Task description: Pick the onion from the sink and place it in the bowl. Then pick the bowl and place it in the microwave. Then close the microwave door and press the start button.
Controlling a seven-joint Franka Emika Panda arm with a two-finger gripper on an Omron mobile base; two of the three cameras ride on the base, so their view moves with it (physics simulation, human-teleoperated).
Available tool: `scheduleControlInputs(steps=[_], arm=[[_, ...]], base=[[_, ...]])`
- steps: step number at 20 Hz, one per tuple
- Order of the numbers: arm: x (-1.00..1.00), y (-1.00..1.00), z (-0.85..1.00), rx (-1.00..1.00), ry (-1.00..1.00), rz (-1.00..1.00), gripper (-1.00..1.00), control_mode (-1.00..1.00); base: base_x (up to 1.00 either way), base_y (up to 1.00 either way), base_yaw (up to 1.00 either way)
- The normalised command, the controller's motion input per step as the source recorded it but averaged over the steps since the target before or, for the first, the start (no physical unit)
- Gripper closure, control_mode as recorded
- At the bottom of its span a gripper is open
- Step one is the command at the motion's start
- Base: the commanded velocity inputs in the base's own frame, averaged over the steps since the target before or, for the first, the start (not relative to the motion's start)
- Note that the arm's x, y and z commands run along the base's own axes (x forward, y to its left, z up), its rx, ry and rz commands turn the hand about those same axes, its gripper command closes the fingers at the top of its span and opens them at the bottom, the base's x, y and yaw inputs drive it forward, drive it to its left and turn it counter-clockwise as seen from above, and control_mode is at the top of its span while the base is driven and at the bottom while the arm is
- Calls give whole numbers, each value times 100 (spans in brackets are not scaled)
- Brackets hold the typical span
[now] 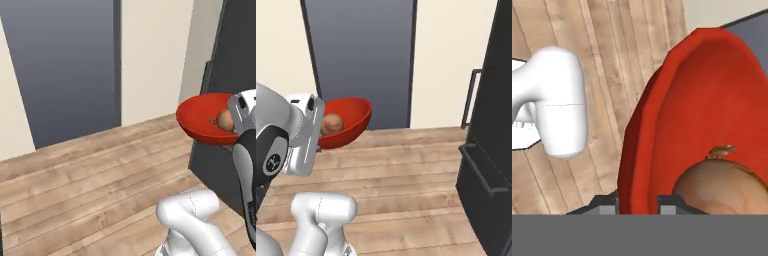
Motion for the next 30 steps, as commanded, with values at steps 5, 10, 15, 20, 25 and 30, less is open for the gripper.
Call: scheduleControlInputs(steps=[5, 10, 15, 20, 25, 30], arm=[[0, 0, 0, 0, 0, 0, 100, 100], [0, 0, 0, 0, 0, 0, 100, 100], [0, 0, 0, 0, 0, 0, 100, 100], [0, 0, 0, 0, 0, 0, 100, 100], [0, 0, 0, 0, 0, 0, 100, 100], [0, 0, 0, 0, 0, 0, 100, 100]], base=[[0, -5, -87], [-19, 0, -84], [-27, 0, -82], [-29, 0, -70], [-8, -9, -43], [17, -45, -24]])
